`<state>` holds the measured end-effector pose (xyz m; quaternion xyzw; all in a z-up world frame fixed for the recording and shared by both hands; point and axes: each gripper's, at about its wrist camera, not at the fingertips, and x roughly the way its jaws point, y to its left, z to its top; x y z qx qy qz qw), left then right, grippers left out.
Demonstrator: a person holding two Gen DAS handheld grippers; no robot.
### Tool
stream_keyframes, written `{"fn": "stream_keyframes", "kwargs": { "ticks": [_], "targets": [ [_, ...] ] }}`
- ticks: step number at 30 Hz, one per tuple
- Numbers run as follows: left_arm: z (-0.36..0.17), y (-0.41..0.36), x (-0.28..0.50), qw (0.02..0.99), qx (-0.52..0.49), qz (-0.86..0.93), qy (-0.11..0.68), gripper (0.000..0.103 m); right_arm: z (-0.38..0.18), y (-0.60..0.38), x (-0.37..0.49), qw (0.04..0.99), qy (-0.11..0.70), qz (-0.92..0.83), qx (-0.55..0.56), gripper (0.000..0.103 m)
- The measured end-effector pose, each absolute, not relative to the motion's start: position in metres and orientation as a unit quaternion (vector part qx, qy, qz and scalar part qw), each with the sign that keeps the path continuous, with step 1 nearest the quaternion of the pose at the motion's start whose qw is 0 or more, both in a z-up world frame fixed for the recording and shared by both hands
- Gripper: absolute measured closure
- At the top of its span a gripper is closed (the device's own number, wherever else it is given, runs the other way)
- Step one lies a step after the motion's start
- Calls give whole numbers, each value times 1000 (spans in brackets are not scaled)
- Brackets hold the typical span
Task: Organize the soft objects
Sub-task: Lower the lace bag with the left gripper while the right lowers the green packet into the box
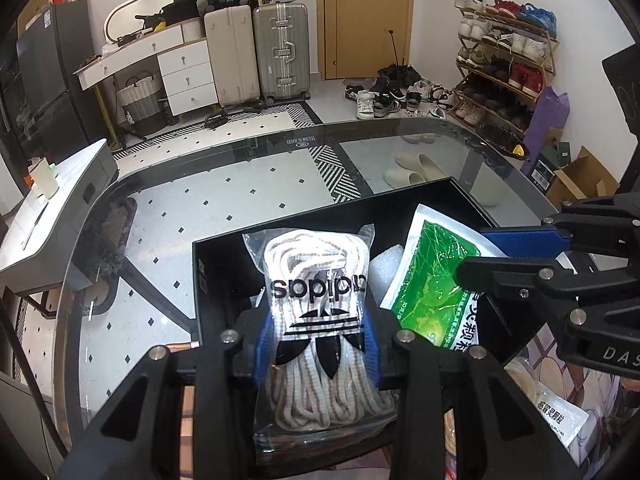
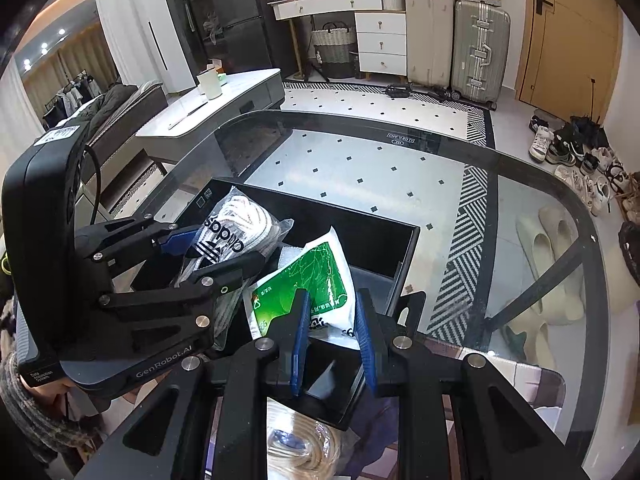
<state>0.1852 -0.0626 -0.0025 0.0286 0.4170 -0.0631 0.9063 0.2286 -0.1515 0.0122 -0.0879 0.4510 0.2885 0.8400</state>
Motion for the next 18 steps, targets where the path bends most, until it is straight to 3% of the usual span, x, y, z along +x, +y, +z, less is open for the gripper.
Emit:
{"fn": "stream_keyframes", "kwargs": {
  "ticks": [4, 7, 8, 18],
  "targets": [
    [-1, -63, 186, 904, 29, -67, 421, 63, 13, -150, 229, 839, 454, 285, -93, 80],
    [1, -65, 185, 904, 33, -75, 420, 51, 14, -149, 228, 839, 455, 285, -90, 76],
    [2, -68, 184, 904, 35, -78, 418, 42, 16, -149, 228, 839, 455, 286, -89, 75],
    [15, -69, 172, 910, 40, -80, 405, 17, 34, -157, 209, 847, 436, 294, -81, 46]
  ]
}}
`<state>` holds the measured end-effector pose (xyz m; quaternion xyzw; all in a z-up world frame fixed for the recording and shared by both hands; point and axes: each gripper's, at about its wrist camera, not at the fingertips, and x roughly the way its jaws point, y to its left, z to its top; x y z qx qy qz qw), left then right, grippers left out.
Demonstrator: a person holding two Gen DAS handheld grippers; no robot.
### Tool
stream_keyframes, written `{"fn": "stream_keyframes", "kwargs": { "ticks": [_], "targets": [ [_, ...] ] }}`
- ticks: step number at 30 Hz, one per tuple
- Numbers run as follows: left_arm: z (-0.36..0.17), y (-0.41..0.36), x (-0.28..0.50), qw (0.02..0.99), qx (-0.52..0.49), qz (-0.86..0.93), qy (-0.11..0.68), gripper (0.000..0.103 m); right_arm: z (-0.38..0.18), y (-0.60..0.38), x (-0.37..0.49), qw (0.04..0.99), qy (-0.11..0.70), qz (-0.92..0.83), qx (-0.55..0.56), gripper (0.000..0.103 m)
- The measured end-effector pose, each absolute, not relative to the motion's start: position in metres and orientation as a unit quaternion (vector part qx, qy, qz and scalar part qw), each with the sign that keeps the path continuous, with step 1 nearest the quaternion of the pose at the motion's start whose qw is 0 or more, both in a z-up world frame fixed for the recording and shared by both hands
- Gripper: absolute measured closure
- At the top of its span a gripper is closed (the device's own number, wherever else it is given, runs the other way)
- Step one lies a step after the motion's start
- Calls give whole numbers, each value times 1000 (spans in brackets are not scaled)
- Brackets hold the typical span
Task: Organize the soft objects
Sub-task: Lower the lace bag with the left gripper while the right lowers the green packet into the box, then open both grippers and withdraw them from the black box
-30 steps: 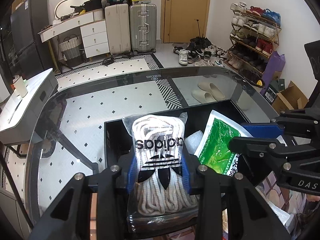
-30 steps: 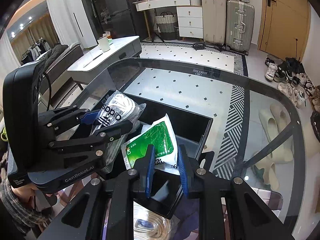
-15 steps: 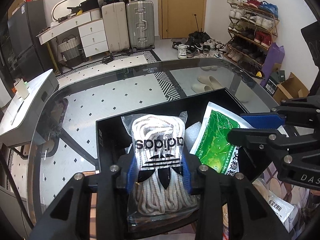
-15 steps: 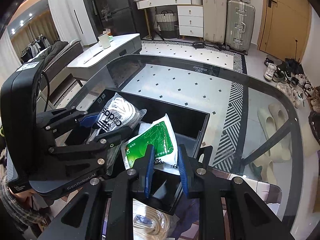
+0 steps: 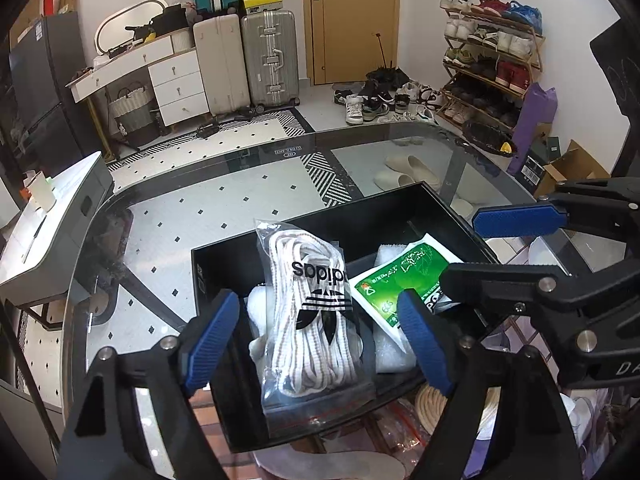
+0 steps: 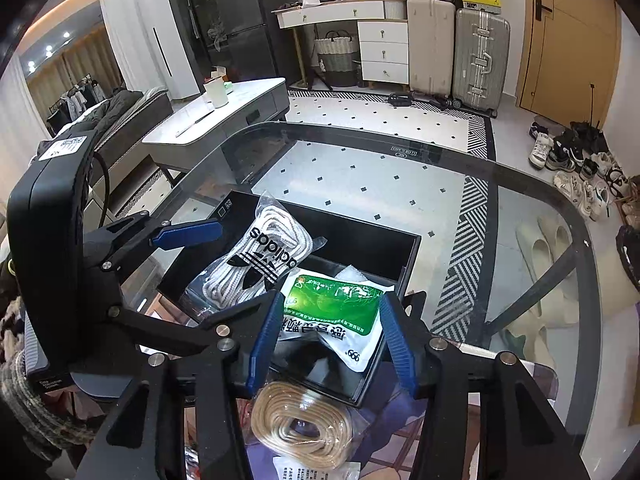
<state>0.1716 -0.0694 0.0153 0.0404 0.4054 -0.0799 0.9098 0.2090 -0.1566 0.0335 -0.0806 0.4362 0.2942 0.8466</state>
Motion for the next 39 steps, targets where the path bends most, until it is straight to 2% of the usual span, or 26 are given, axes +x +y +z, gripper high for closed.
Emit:
{"fn": "stream_keyframes", "kwargs": {
  "ticks": [1, 3, 7, 14, 39],
  "targets": [
    [17, -69, 170, 911, 39, -79, 404, 16, 36, -158, 206, 848, 434, 294, -79, 38],
    [19, -69, 167, 912, 37, -76, 402, 13, 41, -162, 200, 851, 428, 295, -74, 28],
    [23, -66, 161, 910, 31, -74, 406, 7, 50, -169, 188, 857, 419, 291, -73, 16],
    [29, -60, 143, 911, 32, -67, 405, 0, 54, -185, 169, 862, 418, 277, -67, 12],
    [19, -71, 80, 904, 51, -91, 413, 0, 42, -207, 128, 860, 427, 274, -45, 11]
  ]
}}
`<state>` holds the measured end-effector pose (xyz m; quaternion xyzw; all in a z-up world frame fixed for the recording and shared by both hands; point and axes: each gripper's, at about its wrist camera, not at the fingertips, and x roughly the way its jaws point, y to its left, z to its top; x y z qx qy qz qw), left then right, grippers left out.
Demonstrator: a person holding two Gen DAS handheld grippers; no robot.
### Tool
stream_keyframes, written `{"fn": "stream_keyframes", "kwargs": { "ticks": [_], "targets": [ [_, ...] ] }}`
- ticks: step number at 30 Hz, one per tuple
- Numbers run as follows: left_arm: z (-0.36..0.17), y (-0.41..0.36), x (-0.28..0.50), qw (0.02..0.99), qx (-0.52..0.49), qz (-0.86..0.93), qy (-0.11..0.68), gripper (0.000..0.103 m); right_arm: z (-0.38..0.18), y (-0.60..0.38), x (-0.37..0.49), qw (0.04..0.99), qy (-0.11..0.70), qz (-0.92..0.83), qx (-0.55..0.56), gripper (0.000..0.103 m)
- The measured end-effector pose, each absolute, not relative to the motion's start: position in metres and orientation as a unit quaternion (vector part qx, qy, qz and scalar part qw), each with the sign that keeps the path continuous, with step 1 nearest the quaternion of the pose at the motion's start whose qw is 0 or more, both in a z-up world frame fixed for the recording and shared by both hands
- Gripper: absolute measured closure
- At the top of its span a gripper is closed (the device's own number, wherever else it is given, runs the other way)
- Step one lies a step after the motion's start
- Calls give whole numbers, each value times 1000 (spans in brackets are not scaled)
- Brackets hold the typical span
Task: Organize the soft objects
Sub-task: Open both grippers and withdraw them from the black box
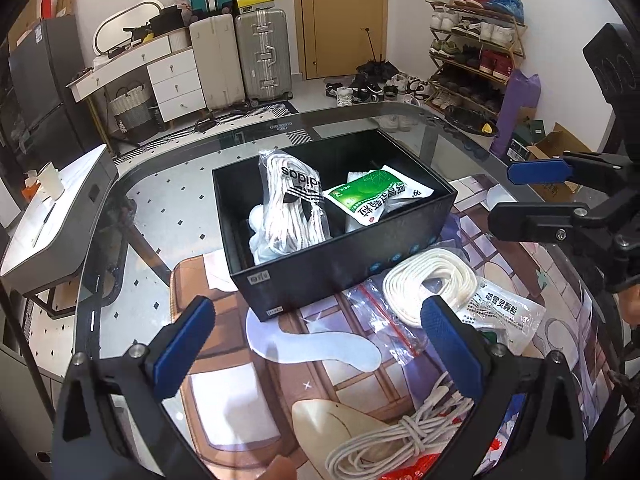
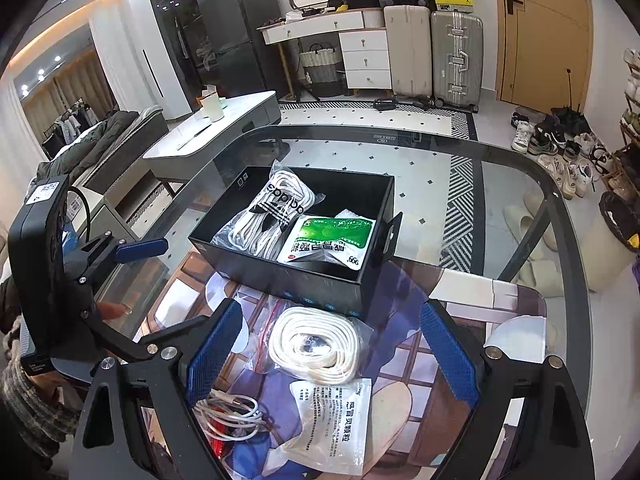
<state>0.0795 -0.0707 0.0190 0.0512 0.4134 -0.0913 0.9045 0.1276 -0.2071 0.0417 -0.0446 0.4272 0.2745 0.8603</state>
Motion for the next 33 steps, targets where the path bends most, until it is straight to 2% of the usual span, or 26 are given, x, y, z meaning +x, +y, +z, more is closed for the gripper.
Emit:
{"fn": "stream_keyframes", "kwargs": {
  "ticks": [33],
  "targets": [
    [16, -94, 42, 896, 59, -132, 421, 0, 15, -222, 85, 844, 456, 278, -47, 11]
  ]
}}
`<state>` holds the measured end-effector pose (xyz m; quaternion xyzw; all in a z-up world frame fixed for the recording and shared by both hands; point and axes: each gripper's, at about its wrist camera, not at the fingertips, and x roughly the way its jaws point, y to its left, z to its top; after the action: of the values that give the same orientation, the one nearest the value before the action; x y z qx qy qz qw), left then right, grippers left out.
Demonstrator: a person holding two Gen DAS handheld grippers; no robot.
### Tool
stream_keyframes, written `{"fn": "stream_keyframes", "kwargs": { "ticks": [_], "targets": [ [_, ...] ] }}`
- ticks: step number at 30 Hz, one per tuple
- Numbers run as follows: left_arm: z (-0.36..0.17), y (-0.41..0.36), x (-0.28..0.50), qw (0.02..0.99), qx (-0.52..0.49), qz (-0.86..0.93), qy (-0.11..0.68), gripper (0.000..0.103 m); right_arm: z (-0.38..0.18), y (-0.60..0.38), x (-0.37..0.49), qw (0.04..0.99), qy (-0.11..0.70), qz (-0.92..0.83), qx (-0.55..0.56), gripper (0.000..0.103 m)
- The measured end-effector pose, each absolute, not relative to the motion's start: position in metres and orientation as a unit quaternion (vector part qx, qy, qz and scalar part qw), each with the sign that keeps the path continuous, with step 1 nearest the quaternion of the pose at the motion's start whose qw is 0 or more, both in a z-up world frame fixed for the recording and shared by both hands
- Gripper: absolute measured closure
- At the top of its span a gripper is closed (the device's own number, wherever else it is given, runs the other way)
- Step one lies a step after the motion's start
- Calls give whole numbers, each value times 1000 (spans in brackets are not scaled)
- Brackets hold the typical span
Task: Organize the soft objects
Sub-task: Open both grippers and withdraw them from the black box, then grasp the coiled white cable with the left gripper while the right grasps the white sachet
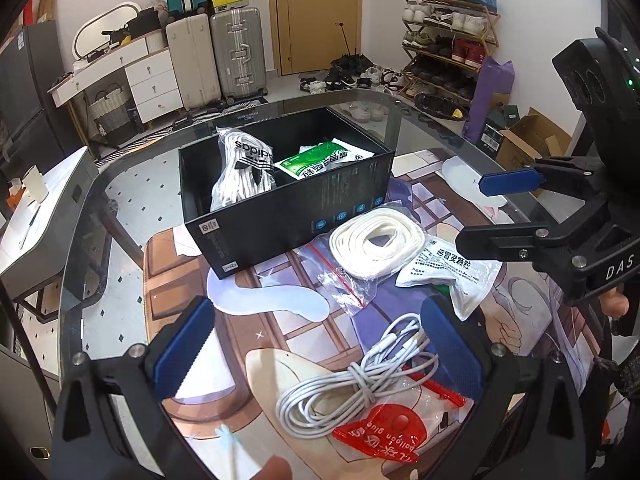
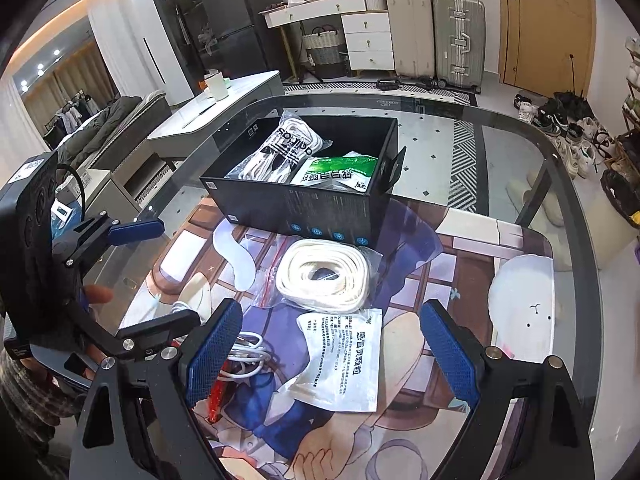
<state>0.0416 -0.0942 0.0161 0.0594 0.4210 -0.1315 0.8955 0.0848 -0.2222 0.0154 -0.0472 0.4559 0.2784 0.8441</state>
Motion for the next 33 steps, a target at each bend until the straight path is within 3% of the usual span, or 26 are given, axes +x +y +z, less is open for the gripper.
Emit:
{"fn": "stream_keyframes", "kwargs": {
  "ticks": [33],
  "targets": [
    [-15, -108, 40, 862, 76, -192, 462, 0, -28, -217, 79, 826, 495, 260, -75, 12]
  ]
}}
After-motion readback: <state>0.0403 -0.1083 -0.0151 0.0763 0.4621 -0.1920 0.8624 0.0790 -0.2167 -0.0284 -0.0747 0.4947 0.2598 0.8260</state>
